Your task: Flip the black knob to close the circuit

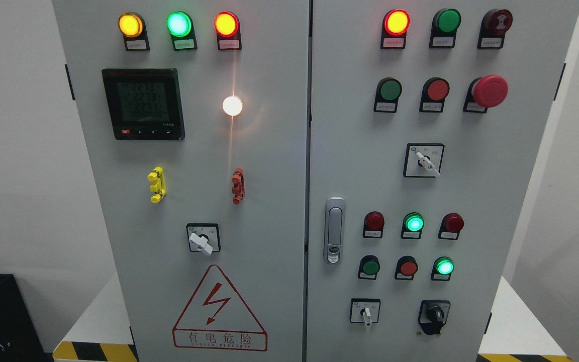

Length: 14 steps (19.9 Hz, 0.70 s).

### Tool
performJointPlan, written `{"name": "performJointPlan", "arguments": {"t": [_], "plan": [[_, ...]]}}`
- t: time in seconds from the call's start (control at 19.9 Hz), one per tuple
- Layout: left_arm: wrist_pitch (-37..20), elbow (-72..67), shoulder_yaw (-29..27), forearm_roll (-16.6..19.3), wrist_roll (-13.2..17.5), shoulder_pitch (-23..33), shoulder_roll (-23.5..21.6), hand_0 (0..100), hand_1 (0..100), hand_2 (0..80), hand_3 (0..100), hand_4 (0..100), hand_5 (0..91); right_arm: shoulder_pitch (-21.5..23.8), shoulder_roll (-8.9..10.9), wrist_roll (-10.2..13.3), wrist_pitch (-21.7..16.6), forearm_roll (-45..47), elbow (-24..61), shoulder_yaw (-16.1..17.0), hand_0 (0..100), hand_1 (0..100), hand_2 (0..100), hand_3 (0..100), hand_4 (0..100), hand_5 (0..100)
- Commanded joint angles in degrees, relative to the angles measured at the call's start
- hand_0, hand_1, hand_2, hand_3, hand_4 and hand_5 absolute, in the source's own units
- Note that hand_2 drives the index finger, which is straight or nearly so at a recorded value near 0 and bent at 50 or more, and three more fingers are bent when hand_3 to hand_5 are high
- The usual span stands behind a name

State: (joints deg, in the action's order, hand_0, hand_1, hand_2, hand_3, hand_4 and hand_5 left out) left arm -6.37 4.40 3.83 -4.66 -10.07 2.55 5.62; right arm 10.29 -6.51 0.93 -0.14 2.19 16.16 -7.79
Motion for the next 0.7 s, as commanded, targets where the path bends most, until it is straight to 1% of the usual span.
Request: {"name": "performJointPlan", "arguments": {"t": [0.0,0.3,0.55,0.65], "plan": [[-0.04,0.00,0.04,0.00,0.05,0.00,0.00,12,56,0.0,0,0,0.0,0.00,0.00,-0.05,-0.04,0.01,0.01,0.05,0,8,0,0,0,0],[-0.04,0.00,0.04,0.00,0.05,0.00,0.00,12,56,0.0,0,0,0.0,0.00,0.00,-0.05,0.05,-0.17,0.01,0.05,0,9,0,0,0,0],[-0.04,0.00,-0.05,0.00,-0.04,0.00,0.00,12,56,0.0,0,0,0.0,-0.18,0.00,0.21,0.05,-1.92,0.27,-0.74,0,9,0,0,0,0],[-0.04,0.00,-0.05,0.00,0.05,0.00,0.00,12,56,0.0,0,0,0.0,-0.27,0.00,1.35,-0.04,-4.99,0.44,-0.74,0,9,0,0,0,0]]}}
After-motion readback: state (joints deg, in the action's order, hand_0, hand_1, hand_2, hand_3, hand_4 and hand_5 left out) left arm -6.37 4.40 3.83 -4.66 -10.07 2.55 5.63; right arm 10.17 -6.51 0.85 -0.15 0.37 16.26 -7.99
